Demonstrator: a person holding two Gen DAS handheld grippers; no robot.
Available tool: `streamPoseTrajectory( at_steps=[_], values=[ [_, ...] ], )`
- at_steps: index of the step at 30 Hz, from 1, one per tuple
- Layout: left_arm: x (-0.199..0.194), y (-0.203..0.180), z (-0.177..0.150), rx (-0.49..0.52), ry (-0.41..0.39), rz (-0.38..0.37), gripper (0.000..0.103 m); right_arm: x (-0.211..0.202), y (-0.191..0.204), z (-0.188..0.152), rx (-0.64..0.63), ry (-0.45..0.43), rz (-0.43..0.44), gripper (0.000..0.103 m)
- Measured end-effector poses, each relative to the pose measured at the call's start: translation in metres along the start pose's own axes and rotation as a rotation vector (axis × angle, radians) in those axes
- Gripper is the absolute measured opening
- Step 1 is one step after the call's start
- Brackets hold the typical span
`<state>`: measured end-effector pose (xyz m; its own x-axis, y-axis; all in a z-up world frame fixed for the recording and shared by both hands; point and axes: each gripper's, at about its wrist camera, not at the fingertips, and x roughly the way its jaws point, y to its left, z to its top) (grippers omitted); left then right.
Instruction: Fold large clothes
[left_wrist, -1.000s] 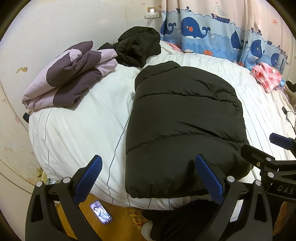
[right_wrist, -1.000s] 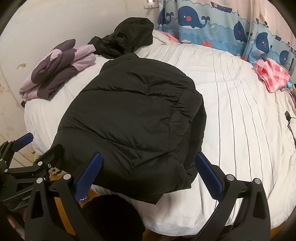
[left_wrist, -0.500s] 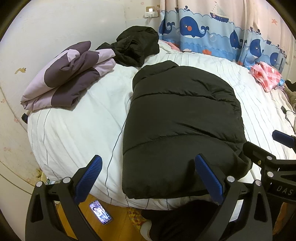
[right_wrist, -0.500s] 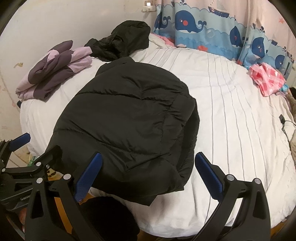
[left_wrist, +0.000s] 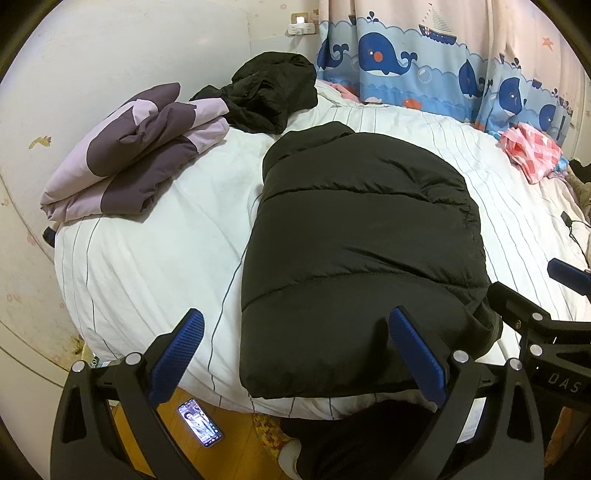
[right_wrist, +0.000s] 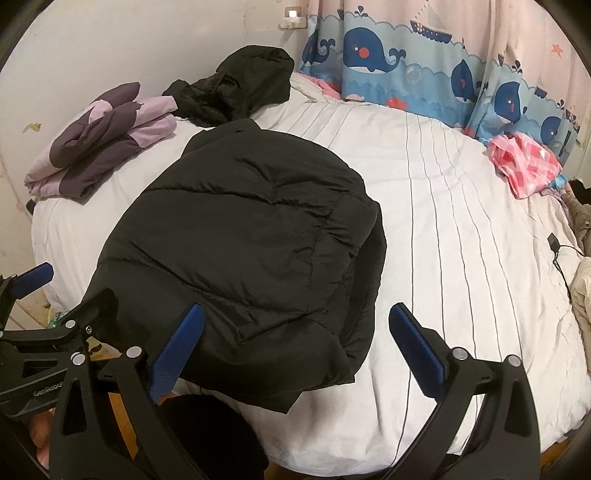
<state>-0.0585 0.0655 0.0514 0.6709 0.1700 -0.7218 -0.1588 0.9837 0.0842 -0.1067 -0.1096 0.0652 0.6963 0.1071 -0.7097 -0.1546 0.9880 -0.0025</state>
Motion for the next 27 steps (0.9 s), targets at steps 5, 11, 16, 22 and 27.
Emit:
streamPoseTrajectory(
  at_steps=[5, 11, 16, 22, 27],
  values=[
    [-0.0007, -0.0027, 0.0009, 0.009, -0.002, 0.014, 0.096, 0.0005, -0.0038, -0.0003, 0.014, 0.0, 0.007, 0.097],
    [0.0008, -0.0046, 0.0024, 0.016, -0.005, 0.028, 0.096, 0.004, -0.0038, -0.0008, 0.019, 0.009, 0.016, 0.097],
    [0.0018, -0.0042, 0.002, 0.016, -0.005, 0.03, 0.096, 0.0064, -0.0021, -0.0008, 0.019, 0.013, 0.02, 0.097],
    [0.0024, -0.0043, 0.002, 0.016, -0.003, 0.03, 0.096, 0.0076, -0.0015, -0.0013, 0.021, 0.015, 0.023, 0.097],
    [0.0042, -0.0061, 0.0014, 0.023, -0.001, 0.04, 0.096, 0.0077, -0.002, -0.0014, 0.022, 0.015, 0.023, 0.097]
  ],
)
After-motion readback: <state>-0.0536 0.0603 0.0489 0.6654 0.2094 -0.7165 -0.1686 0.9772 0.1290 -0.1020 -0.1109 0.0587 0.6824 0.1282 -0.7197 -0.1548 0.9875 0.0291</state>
